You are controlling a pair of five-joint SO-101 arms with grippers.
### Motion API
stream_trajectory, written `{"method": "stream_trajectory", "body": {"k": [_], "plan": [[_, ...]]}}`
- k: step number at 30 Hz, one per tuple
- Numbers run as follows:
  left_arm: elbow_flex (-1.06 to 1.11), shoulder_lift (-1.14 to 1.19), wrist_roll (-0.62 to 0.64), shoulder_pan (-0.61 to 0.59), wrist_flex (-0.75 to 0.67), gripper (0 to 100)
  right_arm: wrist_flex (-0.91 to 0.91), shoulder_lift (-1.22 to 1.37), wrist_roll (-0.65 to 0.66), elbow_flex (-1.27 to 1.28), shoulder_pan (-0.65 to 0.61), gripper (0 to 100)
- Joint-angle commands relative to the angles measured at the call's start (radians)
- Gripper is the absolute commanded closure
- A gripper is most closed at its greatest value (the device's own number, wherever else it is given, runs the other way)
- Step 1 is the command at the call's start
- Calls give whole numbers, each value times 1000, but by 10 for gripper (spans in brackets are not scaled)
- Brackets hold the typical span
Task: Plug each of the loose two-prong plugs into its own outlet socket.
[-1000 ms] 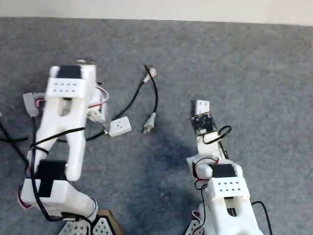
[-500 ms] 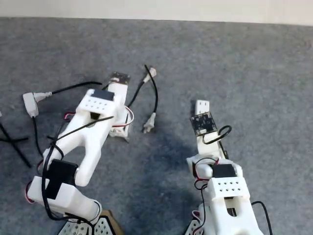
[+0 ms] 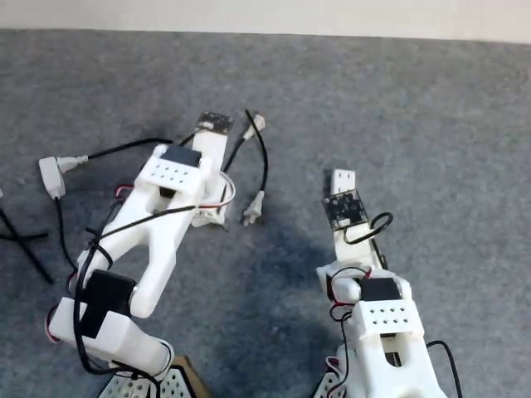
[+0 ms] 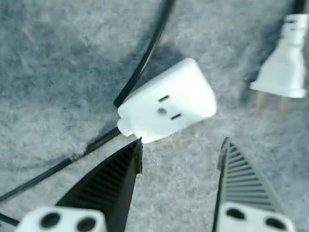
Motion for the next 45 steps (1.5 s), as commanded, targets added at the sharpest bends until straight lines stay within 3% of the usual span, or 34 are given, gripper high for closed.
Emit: {"method": "stream_trajectory", "body": {"k": [1, 5, 14, 20, 23, 38, 45], "plan": [[-68, -41, -75, 16, 15, 734, -15, -1, 12, -5, 12, 706], [-79, -4, -147, 12, 9, 734, -15, -1, 12, -5, 12, 706], [-225, 318, -160, 1, -32, 734, -25, -1, 12, -7, 12, 706], [-395, 381, -175, -128, -23, 734, -47, 7, 12, -5, 13, 706], [-430, 395, -235, -173, 28, 734, -47, 7, 12, -5, 13, 706], [-717, 407, -287, -325, 252, 734, -47, 7, 12, -5, 13, 706], [-748, 372, -288, -332, 351, 734, -47, 7, 12, -5, 12, 706]]}}
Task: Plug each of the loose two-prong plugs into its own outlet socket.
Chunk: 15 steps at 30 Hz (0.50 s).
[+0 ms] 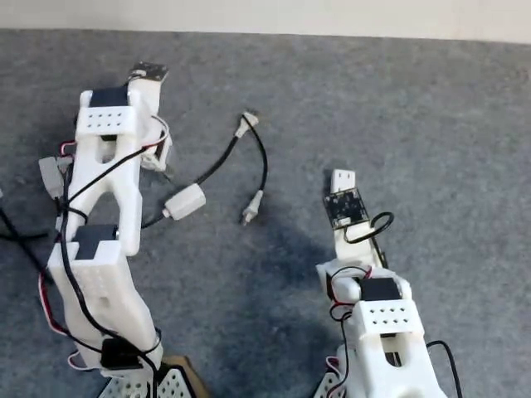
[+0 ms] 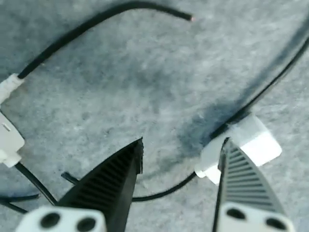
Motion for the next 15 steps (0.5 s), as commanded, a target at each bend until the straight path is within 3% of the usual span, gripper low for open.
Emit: {"method": "stream_trajectory", "body": {"k": [1, 7, 12, 15], "plan": [[-56, -54, -41, 8, 78, 734, -19, 7, 12, -5, 12, 706], [-38, -182, 51, 128, 275, 805, -19, 7, 12, -5, 8, 706], [139, -295, 71, 271, 269, 810, -19, 7, 12, -5, 8, 706], [283, -332, 92, 334, 181, 776, -19, 7, 14, -5, 10, 706]]}}
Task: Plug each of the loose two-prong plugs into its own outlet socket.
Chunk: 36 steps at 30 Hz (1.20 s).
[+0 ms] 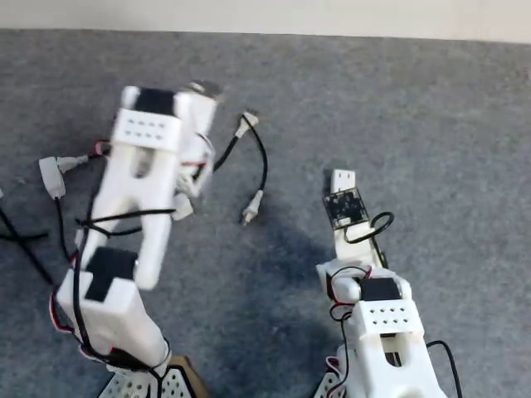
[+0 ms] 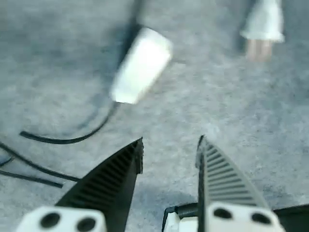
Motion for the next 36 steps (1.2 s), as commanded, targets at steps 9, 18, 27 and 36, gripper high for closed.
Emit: {"method": "stream_trajectory", "body": {"k": [9, 18, 27, 36], "plan": [[303, -74, 46, 47, -302, 769, -18, 7, 15, -5, 12, 706], [262, 93, -72, -127, -430, 769, -18, 7, 15, -5, 12, 706], [62, 185, -72, -157, -373, 769, -18, 7, 15, -5, 12, 706], [-156, 196, -72, -156, -245, 769, -18, 7, 15, -5, 12, 706]]}}
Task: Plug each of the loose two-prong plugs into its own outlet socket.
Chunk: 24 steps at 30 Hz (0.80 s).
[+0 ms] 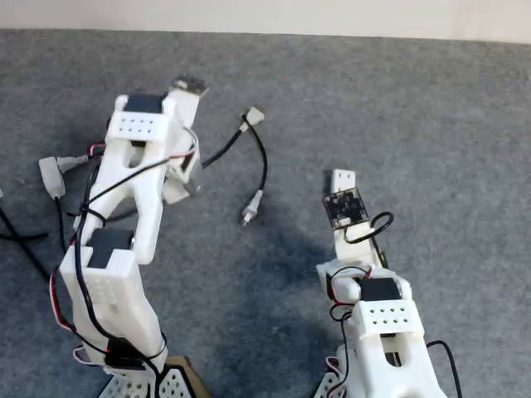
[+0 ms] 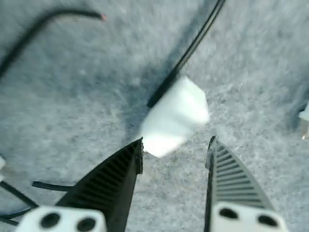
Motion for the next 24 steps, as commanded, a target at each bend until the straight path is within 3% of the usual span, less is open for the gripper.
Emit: {"method": "stream_trajectory", "body": {"k": [1, 12, 18, 24], "plan": [[-50, -7, -26, -4, 14, 769, -18, 7, 12, -5, 12, 706], [1, -16, -20, -1, 40, 769, -18, 7, 12, -5, 12, 706], [51, -10, -20, 59, 55, 769, -18, 7, 12, -5, 12, 706], [156, -8, -20, 85, -51, 769, -18, 7, 12, -5, 12, 706]]}}
